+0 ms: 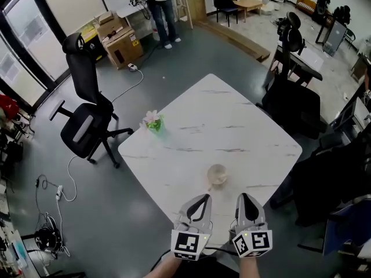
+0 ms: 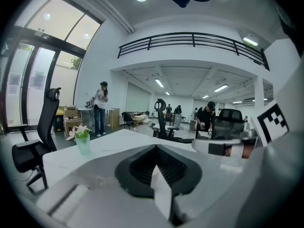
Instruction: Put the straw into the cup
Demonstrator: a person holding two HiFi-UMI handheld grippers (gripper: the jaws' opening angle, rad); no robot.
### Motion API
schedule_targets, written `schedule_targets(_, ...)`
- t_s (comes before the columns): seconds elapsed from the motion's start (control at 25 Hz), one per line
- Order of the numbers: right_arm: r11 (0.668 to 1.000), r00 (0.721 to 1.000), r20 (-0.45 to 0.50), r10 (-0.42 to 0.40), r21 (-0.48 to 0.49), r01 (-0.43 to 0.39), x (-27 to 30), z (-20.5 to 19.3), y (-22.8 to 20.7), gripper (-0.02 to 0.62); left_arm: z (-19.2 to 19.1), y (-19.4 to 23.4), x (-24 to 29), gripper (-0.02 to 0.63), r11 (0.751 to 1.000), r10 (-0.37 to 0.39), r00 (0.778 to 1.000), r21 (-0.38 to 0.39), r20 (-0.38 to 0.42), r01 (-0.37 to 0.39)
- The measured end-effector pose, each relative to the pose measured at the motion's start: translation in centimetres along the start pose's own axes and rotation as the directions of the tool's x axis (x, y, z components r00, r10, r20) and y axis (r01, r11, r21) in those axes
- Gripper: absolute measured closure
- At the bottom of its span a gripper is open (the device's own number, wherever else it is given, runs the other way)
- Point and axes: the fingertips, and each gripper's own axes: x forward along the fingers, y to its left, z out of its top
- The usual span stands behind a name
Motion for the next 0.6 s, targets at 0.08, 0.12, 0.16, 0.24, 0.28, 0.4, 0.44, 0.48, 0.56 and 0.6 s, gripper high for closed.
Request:
schedule_targets(0.08,1.000,1.000,-0.006,0.007,-0.017,-0.008,-1.1,0.1,0.2,0.603,0.4,-0.7,-0.8,0.604,1.000,0.016,1.000,-0.014,0.020,-0.015)
schedule_targets(0.12,1.000,1.000,-0.004,0.012,-0.021,-0.012,-1.7,0.2,0.3,0.603,0.6,-1.1,-1.2,0.604,1.000,0.021,0.999,-0.020,0.029,-0.021)
schedule_targets(0.16,1.000,1.000,0.001,0.017,-0.025,-0.017,-2.3,0.4,0.4,0.603,0.6,-1.5,-1.6,0.604,1.000,0.024,0.999,-0.014,0.037,-0.023)
schedule_targets(0.24,0.999,0.999,0.013,0.030,-0.033,-0.030,-3.6,0.7,0.7,0.604,0.5,-2.2,-2.5,0.604,1.000,0.027,0.998,0.002,0.051,-0.027)
schedule_targets(0.28,0.999,0.999,0.018,0.037,-0.037,-0.036,-4.2,0.8,0.9,0.603,0.5,-2.6,-2.9,0.604,0.999,0.032,0.998,0.003,0.057,-0.032)
schedule_targets(0.4,0.997,0.997,0.039,0.060,-0.047,-0.058,-6.2,1.3,1.3,0.603,0.9,-3.9,-4.4,0.604,0.999,0.050,0.995,-0.016,0.082,-0.049)
schedule_targets(0.44,0.997,0.997,0.046,0.068,-0.051,-0.065,-6.7,1.5,1.4,0.603,1.2,-4.3,-4.8,0.604,0.998,0.057,0.994,-0.021,0.093,-0.055)
schedule_targets(0.48,0.996,0.996,0.052,0.076,-0.056,-0.073,-7.1,1.7,1.5,0.603,1.4,-4.6,-5.1,0.604,0.998,0.061,0.993,-0.015,0.103,-0.059)
schedule_targets(0.56,0.994,0.994,0.065,0.089,-0.064,-0.085,-7.9,2.0,1.6,0.603,1.5,-5.2,-5.6,0.604,0.998,0.064,0.991,0.005,0.117,-0.065)
schedule_targets(0.6,0.994,0.993,0.072,0.095,-0.067,-0.090,-8.2,2.2,1.7,0.603,1.6,-5.5,-5.8,0.604,0.998,0.064,0.991,0.011,0.122,-0.066)
